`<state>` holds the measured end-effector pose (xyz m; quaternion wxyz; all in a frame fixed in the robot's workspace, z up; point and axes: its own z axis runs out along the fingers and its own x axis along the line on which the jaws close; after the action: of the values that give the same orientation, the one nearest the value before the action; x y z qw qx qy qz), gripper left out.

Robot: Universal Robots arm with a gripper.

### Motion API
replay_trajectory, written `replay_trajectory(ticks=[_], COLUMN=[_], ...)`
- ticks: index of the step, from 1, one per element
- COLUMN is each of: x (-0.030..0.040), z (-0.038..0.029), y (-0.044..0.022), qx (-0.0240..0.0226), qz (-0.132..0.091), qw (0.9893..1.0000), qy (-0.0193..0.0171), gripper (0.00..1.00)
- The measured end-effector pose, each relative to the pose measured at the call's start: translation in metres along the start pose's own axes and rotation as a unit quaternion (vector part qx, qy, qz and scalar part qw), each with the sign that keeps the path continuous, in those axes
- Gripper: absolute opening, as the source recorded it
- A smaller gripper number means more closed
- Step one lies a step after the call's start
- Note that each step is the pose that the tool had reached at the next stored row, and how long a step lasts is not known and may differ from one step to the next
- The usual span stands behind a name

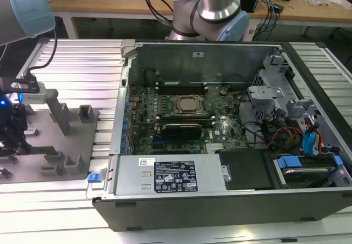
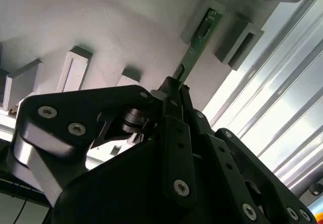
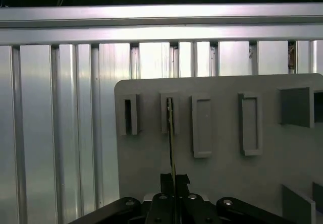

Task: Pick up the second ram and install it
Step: 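Pick up the second ram and move it above second insertion slot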

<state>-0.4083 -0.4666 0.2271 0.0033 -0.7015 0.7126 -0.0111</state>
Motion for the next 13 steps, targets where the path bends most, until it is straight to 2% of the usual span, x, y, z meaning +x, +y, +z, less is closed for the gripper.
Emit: replay_trajectory(ticks=[1,3,7,9,10,11,13], x=[0.0000,0.0001,0.0000,-0.0001,-0.0001,-0.0003,-0.0018], z=[-0.0063,-0.0149,-0.0414,-0.0472,-0.0531,-0.0604,-0.0909], y=[-0.0002,-0.0004,-0.0008,-0.0010,-0.0011,-0.0012,-0.0018], qx=[0.0000,0.0000,0.0000,0.0000,0.0000,0.0000,0.0000], qz=[0.000,0.000,0.000,0.000,0.000,0.000,0.000], qw=[1.0000,1.0000,1.0000,1.0000,1.0000,1.0000,1.0000], qy=[0.0000,0.0000,0.0000,0.0000,0.0000,0.0000,0.0000], gripper=[0.14,0.14,0.14,0.14,0.14,0.14,0.14])
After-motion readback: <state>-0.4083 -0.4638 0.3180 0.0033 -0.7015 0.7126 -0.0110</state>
